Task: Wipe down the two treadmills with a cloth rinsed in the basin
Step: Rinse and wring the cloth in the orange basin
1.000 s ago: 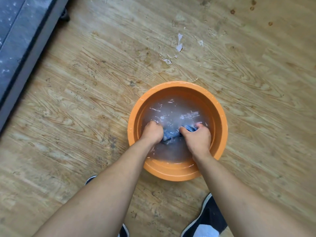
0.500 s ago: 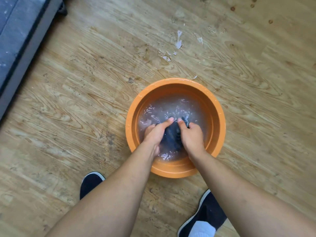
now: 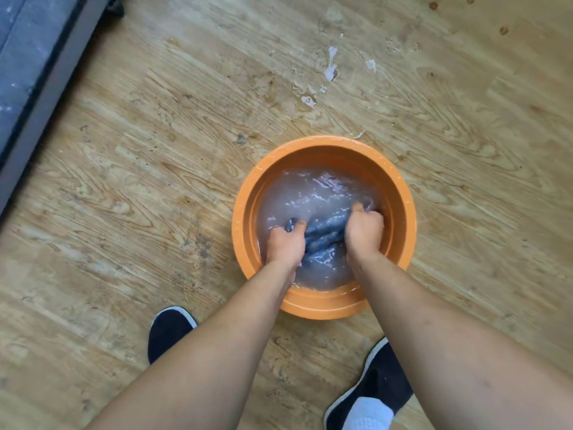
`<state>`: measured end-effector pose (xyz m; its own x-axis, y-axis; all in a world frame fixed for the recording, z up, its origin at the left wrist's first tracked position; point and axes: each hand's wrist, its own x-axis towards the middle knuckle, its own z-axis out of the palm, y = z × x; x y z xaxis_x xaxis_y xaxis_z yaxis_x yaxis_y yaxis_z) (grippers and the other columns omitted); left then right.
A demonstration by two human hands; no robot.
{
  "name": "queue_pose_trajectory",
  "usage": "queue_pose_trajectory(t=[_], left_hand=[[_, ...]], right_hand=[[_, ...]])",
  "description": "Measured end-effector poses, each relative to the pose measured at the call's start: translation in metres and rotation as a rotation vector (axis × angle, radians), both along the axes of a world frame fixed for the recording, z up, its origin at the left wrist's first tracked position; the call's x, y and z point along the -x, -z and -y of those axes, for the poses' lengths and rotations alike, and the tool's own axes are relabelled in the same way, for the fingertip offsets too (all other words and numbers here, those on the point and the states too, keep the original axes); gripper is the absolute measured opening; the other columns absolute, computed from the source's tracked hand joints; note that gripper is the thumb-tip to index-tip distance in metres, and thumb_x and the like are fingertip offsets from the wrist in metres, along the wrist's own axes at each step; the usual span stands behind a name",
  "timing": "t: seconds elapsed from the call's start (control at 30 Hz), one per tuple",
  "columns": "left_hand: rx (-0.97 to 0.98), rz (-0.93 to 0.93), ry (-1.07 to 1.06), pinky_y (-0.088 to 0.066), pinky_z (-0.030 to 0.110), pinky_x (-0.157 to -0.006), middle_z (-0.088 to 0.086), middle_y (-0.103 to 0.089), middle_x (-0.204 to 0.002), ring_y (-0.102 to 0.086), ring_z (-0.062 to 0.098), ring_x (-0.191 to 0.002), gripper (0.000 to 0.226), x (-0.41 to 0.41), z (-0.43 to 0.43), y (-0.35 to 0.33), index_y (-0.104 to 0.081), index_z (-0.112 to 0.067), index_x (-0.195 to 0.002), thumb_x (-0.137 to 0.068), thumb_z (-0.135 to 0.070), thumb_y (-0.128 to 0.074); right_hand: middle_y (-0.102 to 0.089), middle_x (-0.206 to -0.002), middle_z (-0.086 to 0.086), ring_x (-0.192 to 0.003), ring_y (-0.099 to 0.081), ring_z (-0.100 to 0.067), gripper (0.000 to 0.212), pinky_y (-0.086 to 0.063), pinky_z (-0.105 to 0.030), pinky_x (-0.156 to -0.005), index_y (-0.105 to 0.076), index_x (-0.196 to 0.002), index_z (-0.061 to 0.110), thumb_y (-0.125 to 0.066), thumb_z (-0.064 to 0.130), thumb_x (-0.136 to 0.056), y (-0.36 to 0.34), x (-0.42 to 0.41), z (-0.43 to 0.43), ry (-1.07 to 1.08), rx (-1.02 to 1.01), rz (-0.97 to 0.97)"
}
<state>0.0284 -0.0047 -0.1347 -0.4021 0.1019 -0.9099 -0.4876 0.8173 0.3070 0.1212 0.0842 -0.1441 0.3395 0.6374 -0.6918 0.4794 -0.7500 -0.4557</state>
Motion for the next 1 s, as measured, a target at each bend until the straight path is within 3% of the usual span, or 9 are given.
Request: queue_pose_trajectory(t=[0.13, 0.23, 0.3, 0.47, 0.6, 0.7, 0.83, 0.9, 1.0], left_hand=[[-0.06, 0.056, -0.028, -0.06, 0.044, -0.088, 0.011, -0.076, -0.111, -0.074, 0.032, -0.098, 0.058, 0.001, 0.005, -0.002, -0.066, -0.011, -0.121, -0.086, -0.054, -0.08], [-0.102, 0.309, -0.216, -0.064, 0.048, -0.07, 0.018, -0.08, -0.094, -0.079, 0.034, -0.078, 0.033, 0.013, 0.004, -0.002, -0.071, -0.005, -0.11, -0.09, -0.029, -0.079], [-0.074, 0.418, -0.187, -0.063, 0.039, -0.07, 0.016, -0.079, -0.099, -0.076, 0.03, -0.078, 0.028, 0.014, 0.005, 0.0, -0.073, -0.007, -0.108, -0.092, -0.03, -0.072], [-0.024, 0.092, -0.203, -0.061, 0.056, -0.094, 0.013, -0.076, -0.107, -0.075, 0.036, -0.098, 0.039, -0.003, 0.003, 0.009, -0.067, -0.009, -0.112, -0.084, -0.037, -0.068], [-0.063, -0.048, -0.282, -0.055, 0.05, -0.105, 0.008, -0.07, -0.122, -0.068, 0.032, -0.11, 0.034, -0.005, -0.006, 0.008, -0.059, -0.017, -0.124, -0.092, -0.029, -0.062], [-0.169, -0.052, -0.203, -0.054, 0.046, -0.105, 0.006, -0.069, -0.128, -0.066, 0.028, -0.115, 0.036, -0.006, -0.009, 0.007, -0.056, -0.025, -0.133, -0.097, -0.026, -0.056], [-0.263, 0.138, -0.504, -0.059, 0.029, -0.071, 0.004, -0.076, -0.084, -0.072, 0.021, -0.077, 0.029, -0.01, -0.024, 0.0, -0.074, -0.015, -0.089, -0.107, -0.029, -0.056], [-0.175, 0.293, -0.66, -0.06, 0.038, -0.077, 0.011, -0.076, -0.082, -0.072, 0.028, -0.077, 0.037, -0.016, -0.028, 0.002, -0.074, -0.012, -0.072, -0.096, -0.039, -0.066], [-0.191, 0.389, -0.692, -0.065, 0.045, -0.074, 0.015, -0.077, -0.108, -0.075, 0.033, -0.093, 0.034, -0.02, -0.025, -0.012, -0.074, -0.013, -0.109, -0.102, -0.044, -0.06]], right_hand=[[-0.074, -0.117, -0.015, -0.111, -0.067, -0.034, 0.059, -0.047, -0.041, -0.104, -0.07, -0.121, 0.005, -0.055, 0.058, -0.101, -0.006, -0.006, -0.006, -0.186, -0.009, -0.007], [-0.071, -0.125, -0.007, -0.108, -0.07, -0.026, 0.051, -0.062, -0.04, -0.089, -0.06, -0.136, 0.01, -0.072, 0.038, -0.094, -0.012, -0.013, -0.006, -0.396, 0.03, -0.124], [-0.067, -0.133, -0.006, -0.117, -0.065, -0.025, 0.056, -0.056, -0.04, -0.1, -0.053, -0.141, 0.014, -0.075, 0.03, -0.092, -0.011, -0.02, -0.007, -0.596, -0.051, -0.083], [-0.059, -0.147, -0.012, -0.139, -0.051, -0.034, 0.047, -0.033, -0.038, -0.12, -0.053, -0.145, 0.014, -0.062, 0.015, -0.099, -0.012, -0.02, -0.01, -0.741, -0.105, 0.067], [-0.067, -0.128, -0.019, -0.124, -0.06, -0.041, 0.038, -0.047, -0.043, -0.107, -0.059, -0.129, 0.009, -0.053, 0.003, -0.092, -0.013, -0.013, -0.009, -0.814, -0.005, 0.068], [-0.068, -0.116, -0.014, -0.106, -0.062, -0.031, 0.018, -0.045, -0.037, -0.09, -0.06, -0.111, 0.012, -0.055, 0.028, -0.103, -0.028, 0.001, -0.001, -0.782, -0.058, -0.04], [-0.073, -0.105, -0.007, -0.098, -0.065, -0.029, 0.019, -0.048, -0.039, -0.083, -0.061, -0.114, 0.022, -0.052, 0.038, -0.107, -0.048, 0.022, 0.025, -0.888, -0.128, -0.153], [-0.078, -0.111, -0.003, -0.107, -0.069, -0.028, 0.025, -0.054, -0.04, -0.09, -0.069, -0.124, 0.027, -0.056, 0.027, -0.102, -0.049, 0.03, 0.024, -0.898, -0.137, -0.042], [-0.077, -0.121, 0.001, -0.119, -0.068, -0.025, 0.035, -0.054, -0.036, -0.099, -0.077, -0.121, 0.029, -0.058, 0.018, -0.094, -0.044, 0.039, 0.012, -0.879, -0.054, -0.007]])
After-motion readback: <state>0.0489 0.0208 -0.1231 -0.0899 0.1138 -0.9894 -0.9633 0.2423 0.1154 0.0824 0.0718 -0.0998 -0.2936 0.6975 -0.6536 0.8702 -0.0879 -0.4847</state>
